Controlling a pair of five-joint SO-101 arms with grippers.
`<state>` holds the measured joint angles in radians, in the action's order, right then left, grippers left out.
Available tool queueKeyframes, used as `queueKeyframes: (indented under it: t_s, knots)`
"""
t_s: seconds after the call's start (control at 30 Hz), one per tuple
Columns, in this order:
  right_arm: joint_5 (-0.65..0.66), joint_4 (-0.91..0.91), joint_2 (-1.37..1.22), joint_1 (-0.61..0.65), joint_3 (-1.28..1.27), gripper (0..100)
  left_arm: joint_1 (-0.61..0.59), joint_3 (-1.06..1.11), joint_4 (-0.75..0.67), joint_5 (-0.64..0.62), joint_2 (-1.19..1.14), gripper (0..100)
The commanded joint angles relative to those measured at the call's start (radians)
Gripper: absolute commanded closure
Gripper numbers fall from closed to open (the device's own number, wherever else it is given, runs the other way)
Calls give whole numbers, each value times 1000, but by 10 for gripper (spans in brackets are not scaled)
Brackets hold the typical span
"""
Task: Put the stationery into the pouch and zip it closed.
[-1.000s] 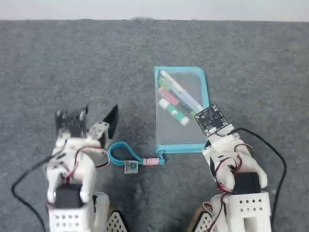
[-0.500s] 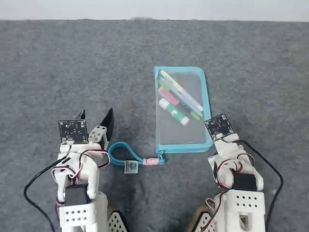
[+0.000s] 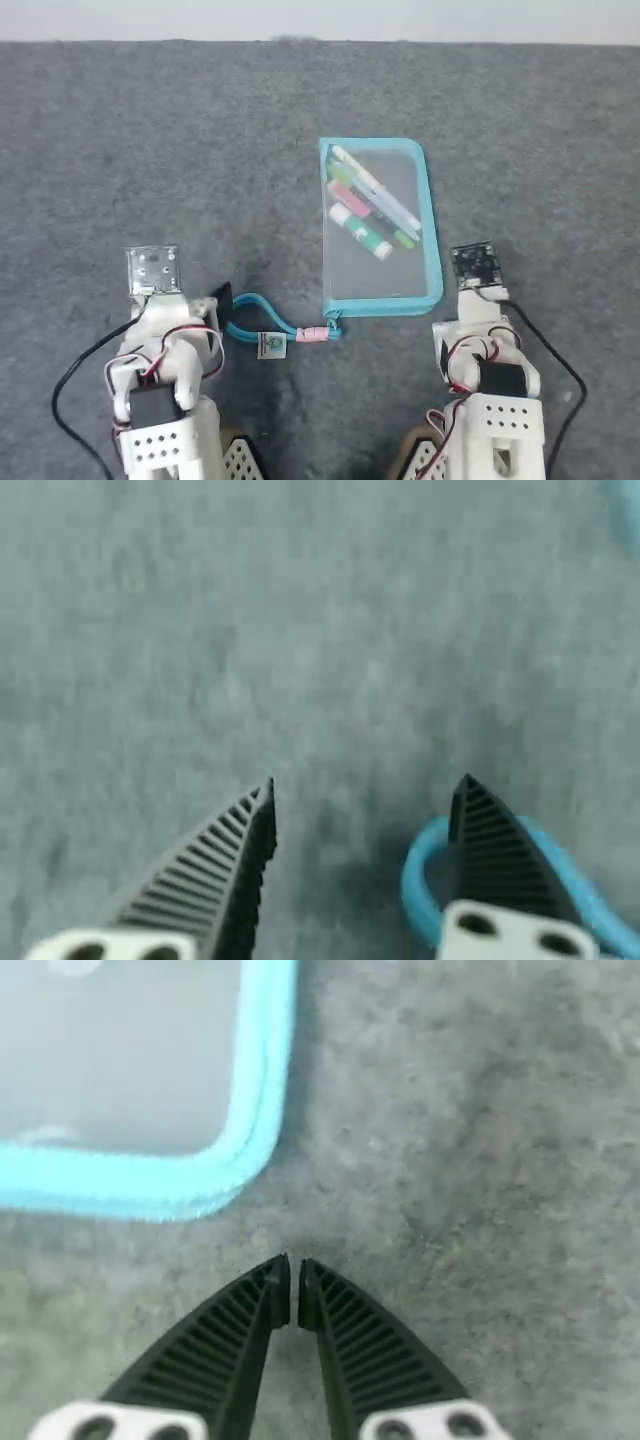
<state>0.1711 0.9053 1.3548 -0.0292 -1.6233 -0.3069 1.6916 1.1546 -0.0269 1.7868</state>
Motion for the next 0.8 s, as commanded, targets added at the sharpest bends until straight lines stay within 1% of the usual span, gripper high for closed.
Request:
queueKeyframes:
  t_s: [0.0, 0.1, 0.2, 0.3, 0.33, 0.53, 0.77]
  knots:
    - [-38, -25, 59, -42, 29, 990, -5, -5, 43, -12, 25, 734]
    - [-44, 4, 153, -107, 26, 990, -5, -5, 58, -14, 25, 734]
    - [-92, 81, 294, -151, 26, 991, -5, -5, 101, -14, 25, 734]
    - [-98, 163, 463, -166, -17, 991, -5, -5, 103, -17, 26, 734]
    - [-87, 165, 484, -162, -29, 991, -5, -5, 103, -17, 26, 734]
    - [-71, 85, 426, -150, -63, 991, -5, -5, 103, -17, 26, 734]
    - [-71, 165, 423, -36, -63, 987, -5, -5, 103, -17, 26, 734]
